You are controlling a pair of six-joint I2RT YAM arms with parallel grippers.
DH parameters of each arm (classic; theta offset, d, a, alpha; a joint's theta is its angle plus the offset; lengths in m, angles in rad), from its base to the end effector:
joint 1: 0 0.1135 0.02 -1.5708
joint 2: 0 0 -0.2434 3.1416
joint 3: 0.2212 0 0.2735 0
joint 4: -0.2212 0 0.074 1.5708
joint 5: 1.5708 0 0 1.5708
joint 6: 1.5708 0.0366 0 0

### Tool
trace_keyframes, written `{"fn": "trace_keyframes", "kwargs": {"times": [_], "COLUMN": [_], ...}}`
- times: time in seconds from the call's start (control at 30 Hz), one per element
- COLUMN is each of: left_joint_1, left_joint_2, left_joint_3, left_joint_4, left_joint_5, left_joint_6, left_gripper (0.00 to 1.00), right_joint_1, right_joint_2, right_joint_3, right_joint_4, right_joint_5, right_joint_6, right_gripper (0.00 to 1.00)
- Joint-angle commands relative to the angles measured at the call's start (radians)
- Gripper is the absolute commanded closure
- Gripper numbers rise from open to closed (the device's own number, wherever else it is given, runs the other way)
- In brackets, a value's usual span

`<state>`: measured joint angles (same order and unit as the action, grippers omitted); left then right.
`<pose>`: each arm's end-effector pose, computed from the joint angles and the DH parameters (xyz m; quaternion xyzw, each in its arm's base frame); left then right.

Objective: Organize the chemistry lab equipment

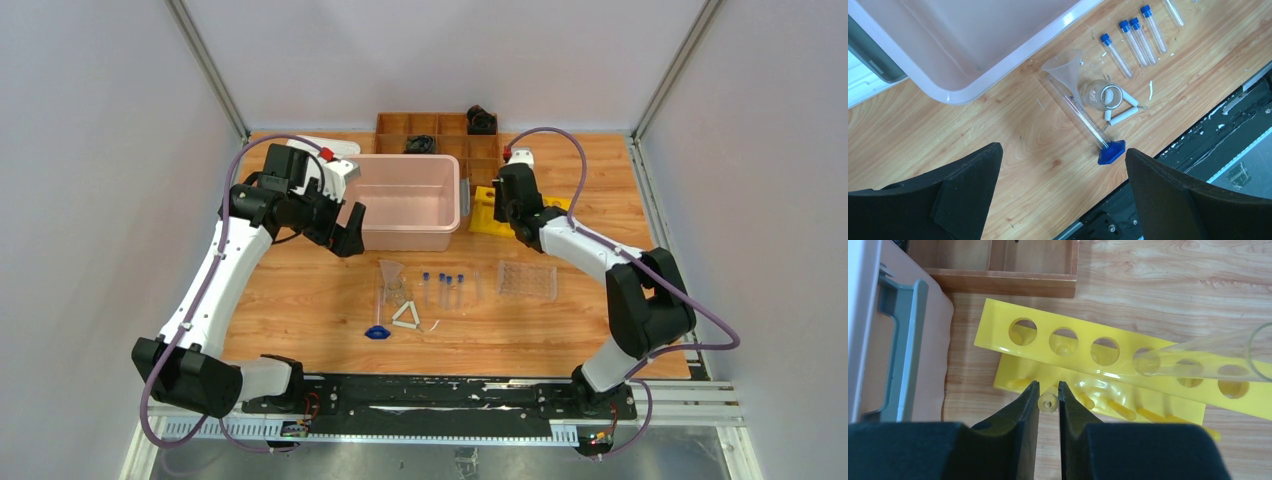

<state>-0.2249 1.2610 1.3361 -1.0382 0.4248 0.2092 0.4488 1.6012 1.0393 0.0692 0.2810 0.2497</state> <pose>0.2585 -0.0746 0.3370 0.2625 0.8973 -0.2034 0.2909 0.3480 0.1563 0.2138 -0.0129 0.8527 0.0610 0.5187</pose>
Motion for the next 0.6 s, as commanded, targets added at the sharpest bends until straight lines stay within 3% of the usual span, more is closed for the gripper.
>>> {"fn": "trace_keyframes", "kwargs": {"times": [0.0,0.1,0.23,0.57], "left_joint_1": [-0.002,-0.002,-0.002,-0.002], "left_joint_2": [-0.004,-0.005,-0.003,-0.008], "left_joint_3": [0.021,0.022,0.024,0.027], "left_joint_4": [0.010,0.010,0.010,0.010], "left_joint_5": [0.000,0.000,0.001,-0.001], "left_joint_6": [0.001,0.001,-0.001,-0.007], "left_gripper": [0.00,0.00,0.00,0.00], "right_joint_1": [0.000,0.008,0.026,0.202], "right_joint_2": [-0.040,-0.076,-0.135,-0.241], "right_joint_3": [0.009,0.010,0.008,-0.056], "right_joint_4": [-0.045,-0.054,-0.095,-0.256], "right_joint_5": [-0.009,-0.011,-0.007,-0.001], "right_joint_6": [0.029,0.035,0.048,0.157], "right_gripper": [0.71,0.58,0.50,0.66]}}
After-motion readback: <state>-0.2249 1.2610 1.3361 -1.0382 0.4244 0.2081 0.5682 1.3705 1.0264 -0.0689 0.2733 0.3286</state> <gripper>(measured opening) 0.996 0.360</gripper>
